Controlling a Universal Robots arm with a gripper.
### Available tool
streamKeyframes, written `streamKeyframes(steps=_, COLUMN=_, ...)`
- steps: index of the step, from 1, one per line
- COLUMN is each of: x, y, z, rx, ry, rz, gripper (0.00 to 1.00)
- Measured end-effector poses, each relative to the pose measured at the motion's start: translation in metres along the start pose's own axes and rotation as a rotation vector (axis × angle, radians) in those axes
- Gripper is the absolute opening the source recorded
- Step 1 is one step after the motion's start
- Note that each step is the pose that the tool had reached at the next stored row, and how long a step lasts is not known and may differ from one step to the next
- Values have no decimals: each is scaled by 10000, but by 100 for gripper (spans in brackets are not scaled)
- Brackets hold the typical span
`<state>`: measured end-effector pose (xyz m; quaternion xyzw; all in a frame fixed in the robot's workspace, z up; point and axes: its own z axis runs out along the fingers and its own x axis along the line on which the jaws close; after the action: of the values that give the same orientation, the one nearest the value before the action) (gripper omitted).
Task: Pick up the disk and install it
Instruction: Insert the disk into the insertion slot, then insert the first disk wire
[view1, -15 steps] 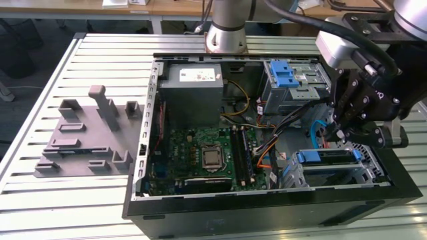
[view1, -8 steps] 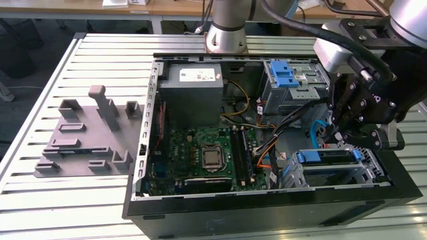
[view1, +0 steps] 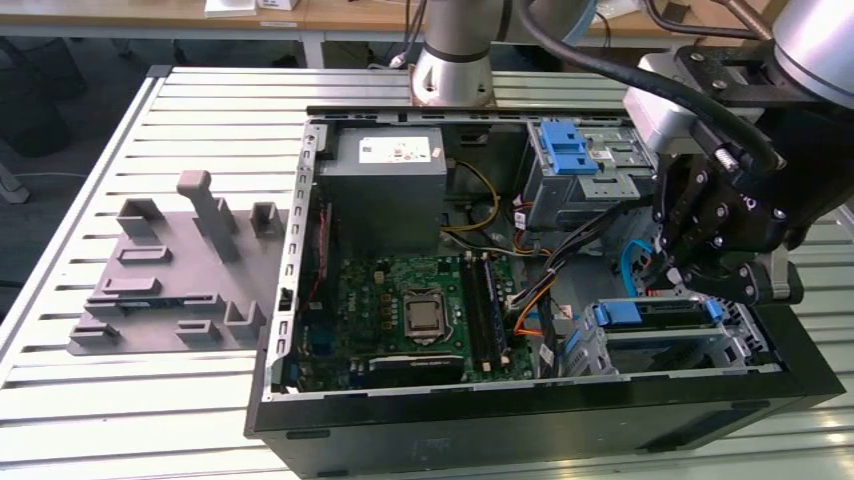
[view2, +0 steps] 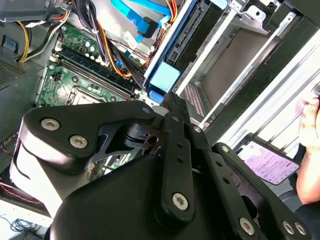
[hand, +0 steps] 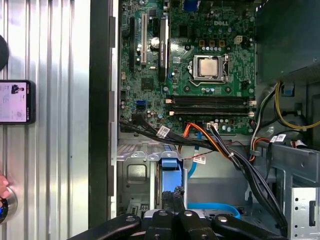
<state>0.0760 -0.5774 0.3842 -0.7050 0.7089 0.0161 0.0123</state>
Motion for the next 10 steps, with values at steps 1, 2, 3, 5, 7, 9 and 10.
streamKeyframes(steps=1, x=0, y=0, z=5, rx=0, ry=-1, rz=0, gripper=11)
streamKeyframes(steps=2, x=0, y=0, z=8, rx=0, ry=1, rz=0, gripper=11)
streamKeyframes(steps=3, x=0, y=0, z=12, rx=0, ry=1, rz=0, gripper=11)
streamKeyframes(steps=5, x=1, y=0, z=16, rx=0, ry=3, rz=0, gripper=11)
streamKeyframes(steps=7, x=0, y=-5, z=19, rx=0, ry=1, rz=-1, gripper=11)
streamKeyframes(steps=9, x=-12, y=-17, z=21, rx=0, ry=-1, rz=-1, gripper=11)
streamKeyframes(steps=10, x=-22, y=-23, z=21, rx=0, ry=0, rz=0, gripper=11)
